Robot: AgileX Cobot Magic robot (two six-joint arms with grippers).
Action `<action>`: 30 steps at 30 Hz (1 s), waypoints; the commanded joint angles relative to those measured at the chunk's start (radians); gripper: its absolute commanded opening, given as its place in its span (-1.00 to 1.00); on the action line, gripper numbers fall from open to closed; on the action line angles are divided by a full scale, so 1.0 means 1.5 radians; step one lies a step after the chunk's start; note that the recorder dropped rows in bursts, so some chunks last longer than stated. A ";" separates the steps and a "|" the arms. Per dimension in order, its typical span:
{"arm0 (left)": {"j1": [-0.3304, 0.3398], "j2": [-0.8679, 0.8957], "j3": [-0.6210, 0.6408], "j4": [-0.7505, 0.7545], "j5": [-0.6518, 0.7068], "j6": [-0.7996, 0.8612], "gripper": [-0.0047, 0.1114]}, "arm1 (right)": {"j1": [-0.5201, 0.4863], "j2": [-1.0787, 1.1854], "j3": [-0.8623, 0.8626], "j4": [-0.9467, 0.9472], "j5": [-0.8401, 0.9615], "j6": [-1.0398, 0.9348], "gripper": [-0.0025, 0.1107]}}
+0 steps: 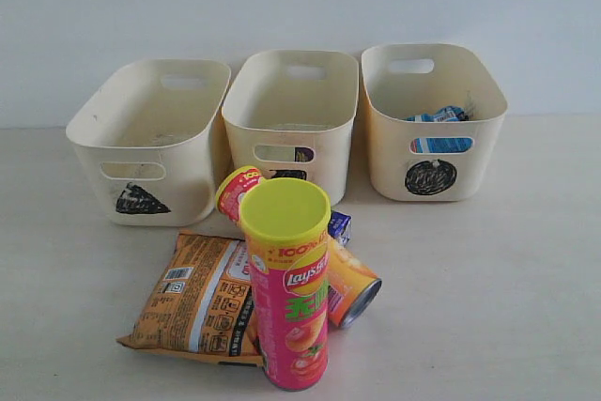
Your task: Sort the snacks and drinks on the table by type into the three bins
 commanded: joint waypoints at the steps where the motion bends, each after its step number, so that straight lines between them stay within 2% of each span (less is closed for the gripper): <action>1: 0.002 -0.002 0.002 -0.004 -0.004 -0.001 -0.84 | -0.004 -0.119 0.076 0.073 -0.034 -0.048 -0.96; 6: 0.002 -0.002 0.002 -0.004 -0.004 -0.001 -0.84 | -0.004 -0.326 0.095 0.081 -0.053 -0.064 -0.96; 9: 0.002 -0.002 0.002 -0.004 -0.004 -0.001 -0.84 | -0.004 -0.402 0.095 0.140 -0.004 -0.199 -0.96; 12: 0.002 -0.002 0.002 -0.004 -0.004 -0.001 -0.84 | -0.004 -0.413 0.095 0.168 0.048 -0.236 -0.96; 30: 0.002 -0.002 0.002 -0.004 -0.004 -0.001 -0.84 | -0.004 -0.413 0.095 0.168 0.049 -0.229 -0.96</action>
